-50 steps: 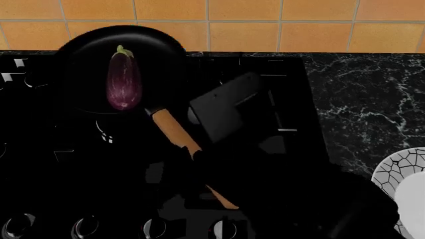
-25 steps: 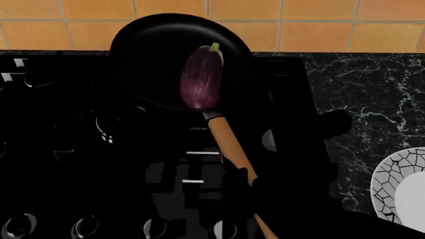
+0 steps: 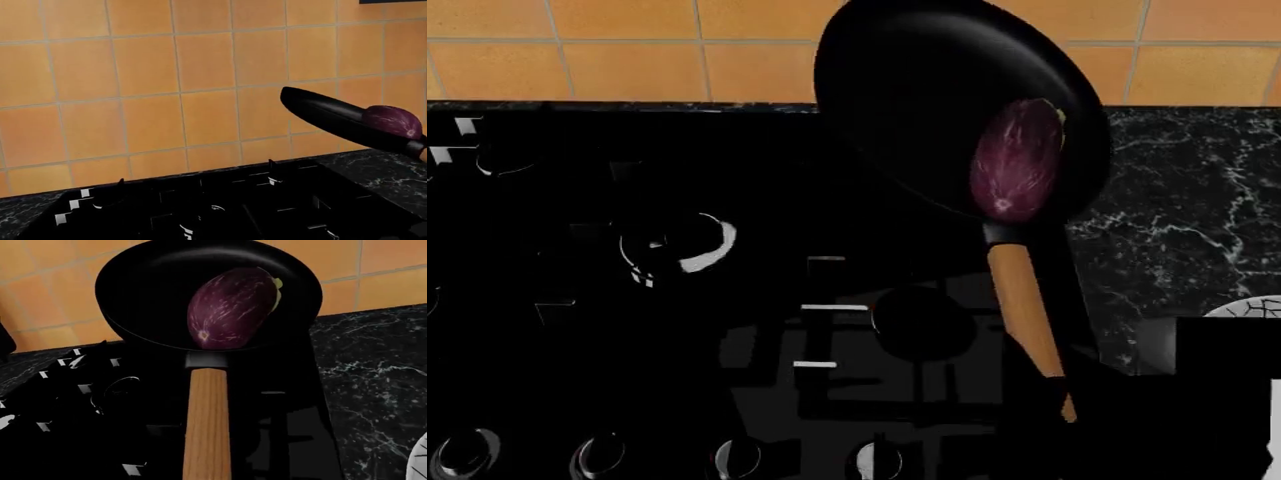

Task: Pick up the pan and dump the vegetables in it onto the plate. Then return the pan to the stove.

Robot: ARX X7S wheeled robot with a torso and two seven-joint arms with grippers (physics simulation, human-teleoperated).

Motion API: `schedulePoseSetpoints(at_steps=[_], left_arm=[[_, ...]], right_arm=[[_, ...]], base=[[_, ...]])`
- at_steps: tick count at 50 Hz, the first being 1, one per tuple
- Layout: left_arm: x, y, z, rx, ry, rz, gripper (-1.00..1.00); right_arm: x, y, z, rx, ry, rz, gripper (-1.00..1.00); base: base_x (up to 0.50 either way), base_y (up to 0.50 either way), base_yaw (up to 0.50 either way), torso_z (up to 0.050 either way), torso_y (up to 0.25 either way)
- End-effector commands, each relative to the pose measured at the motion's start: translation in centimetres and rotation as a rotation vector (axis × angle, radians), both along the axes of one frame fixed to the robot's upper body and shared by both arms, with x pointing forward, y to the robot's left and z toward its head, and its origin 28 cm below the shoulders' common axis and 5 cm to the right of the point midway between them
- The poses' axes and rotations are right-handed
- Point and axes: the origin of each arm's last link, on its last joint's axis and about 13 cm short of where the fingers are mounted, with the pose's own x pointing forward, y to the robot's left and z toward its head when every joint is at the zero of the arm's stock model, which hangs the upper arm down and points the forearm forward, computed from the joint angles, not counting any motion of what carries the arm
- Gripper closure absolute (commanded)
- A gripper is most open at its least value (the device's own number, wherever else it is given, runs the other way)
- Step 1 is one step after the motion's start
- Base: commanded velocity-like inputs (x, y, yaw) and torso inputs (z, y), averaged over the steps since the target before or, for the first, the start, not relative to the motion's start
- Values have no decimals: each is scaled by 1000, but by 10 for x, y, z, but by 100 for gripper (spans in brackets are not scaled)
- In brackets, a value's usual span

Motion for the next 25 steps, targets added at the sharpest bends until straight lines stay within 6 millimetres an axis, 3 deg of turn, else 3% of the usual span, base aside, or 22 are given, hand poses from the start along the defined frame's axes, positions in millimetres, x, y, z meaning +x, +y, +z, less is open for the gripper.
schedulePoseSetpoints(at_steps=[1, 16, 25], left_arm=[[0, -1, -1, 0, 1, -3, -100], [0, -3, 0, 4, 0, -10, -100], [-1, -3, 0, 8, 4, -13, -100]], right_arm=[[-7, -20, 13, 42, -141, -119, 100], [-16, -28, 6, 145, -209, -123, 100], [-11, -35, 6, 190, -229, -140, 100]], base=[[0, 0, 0, 0, 10], [0, 0, 0, 1, 3], [0, 0, 0, 1, 2]])
